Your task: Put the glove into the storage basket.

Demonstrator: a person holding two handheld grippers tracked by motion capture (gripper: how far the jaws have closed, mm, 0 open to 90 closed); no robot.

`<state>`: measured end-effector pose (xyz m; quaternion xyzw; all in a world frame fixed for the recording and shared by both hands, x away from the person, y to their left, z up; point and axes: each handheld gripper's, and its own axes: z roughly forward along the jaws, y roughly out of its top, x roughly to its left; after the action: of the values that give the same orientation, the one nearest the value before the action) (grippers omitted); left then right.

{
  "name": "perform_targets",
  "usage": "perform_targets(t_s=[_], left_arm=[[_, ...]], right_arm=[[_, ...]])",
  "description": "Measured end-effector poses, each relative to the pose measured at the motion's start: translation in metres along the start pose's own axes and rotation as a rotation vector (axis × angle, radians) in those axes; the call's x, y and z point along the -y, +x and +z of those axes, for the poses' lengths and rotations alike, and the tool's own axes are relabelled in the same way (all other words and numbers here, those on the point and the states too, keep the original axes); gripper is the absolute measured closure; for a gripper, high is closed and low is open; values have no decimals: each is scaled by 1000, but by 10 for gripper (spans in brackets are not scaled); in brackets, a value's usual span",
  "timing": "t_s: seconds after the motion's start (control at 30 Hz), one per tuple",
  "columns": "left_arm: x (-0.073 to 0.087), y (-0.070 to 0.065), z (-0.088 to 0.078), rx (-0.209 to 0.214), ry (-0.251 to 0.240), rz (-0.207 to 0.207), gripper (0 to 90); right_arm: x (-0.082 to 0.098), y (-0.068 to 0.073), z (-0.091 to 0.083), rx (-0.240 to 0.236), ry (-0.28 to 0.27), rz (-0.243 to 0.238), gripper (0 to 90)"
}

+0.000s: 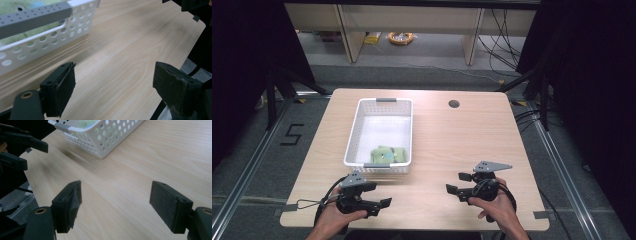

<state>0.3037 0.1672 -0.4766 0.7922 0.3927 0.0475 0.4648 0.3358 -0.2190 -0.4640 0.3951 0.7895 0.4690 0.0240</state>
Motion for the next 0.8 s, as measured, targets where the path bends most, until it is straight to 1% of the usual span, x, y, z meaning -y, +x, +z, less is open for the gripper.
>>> perform_targets(t_s=[0.03,0.07,0.1,0.13,0.17,0.2,0.23,0.27,0.3,0.33,0.37,0.4,0.43,0.47,0.5,0.53,0.57,0.6,0.63,0.67,0.7,0.73,0.77,0.8], left_arm=[[1,0,1,1,-2,-2,177],[2,-1,1,-13,-2,6,177],[3,-1,1,-8,4,6,177],[4,-1,1,-4,5,7,177],[4,-2,1,-2,6,8,177],[5,-2,1,3,11,4,177],[6,-2,1,-5,8,7,177],[7,-2,1,-4,8,8,177],[8,-3,1,0,9,2,177],[9,-3,2,3,9,3,177],[10,-3,2,5,7,0,177],[11,-4,2,-2,14,9,177],[12,-4,2,-1,18,11,177],[13,-4,3,6,22,5,177],[14,-4,3,4,23,9,177],[15,-5,4,4,23,5,177],[16,-6,4,9,24,3,177],[17,-8,4,1,27,-5,177],[18,-8,4,5,31,11,176],[19,-9,5,3,26,15,177],[19,-9,5,11,30,15,177],[20,-9,6,14,29,17,176],[21,-10,5,5,44,20,175],[22,-11,5,16,43,17,174]], right_arm=[[1,2,-1,8,13,24,261],[2,2,-1,2,9,21,260],[4,3,-1,7,3,30,255],[5,2,-1,11,2,1,249],[7,3,-1,4,-6,9,247],[7,2,-1,12,-3,2,246],[9,1,-1,8,2,-6,244],[10,5,-2,5,10,29,242],[11,3,-3,12,14,8,242],[13,4,-2,8,11,18,242],[14,2,-3,23,2,-29,241],[15,5,-3,6,16,14,240],[17,6,-5,24,30,20,237],[18,5,-5,26,27,6,236],[20,6,-4,9,9,17,235],[21,4,-5,12,14,-9,233],[23,4,-6,15,12,-12,231],[25,6,-6,17,17,-4,231],[27,7,-7,22,21,8,228],[28,6,-8,35,25,-14,226],[30,5,-8,29,19,-21,221],[32,9,-11,40,39,17,218],[33,5,-10,42,15,-24,214],[35,5,-10,38,14,-23,211]])
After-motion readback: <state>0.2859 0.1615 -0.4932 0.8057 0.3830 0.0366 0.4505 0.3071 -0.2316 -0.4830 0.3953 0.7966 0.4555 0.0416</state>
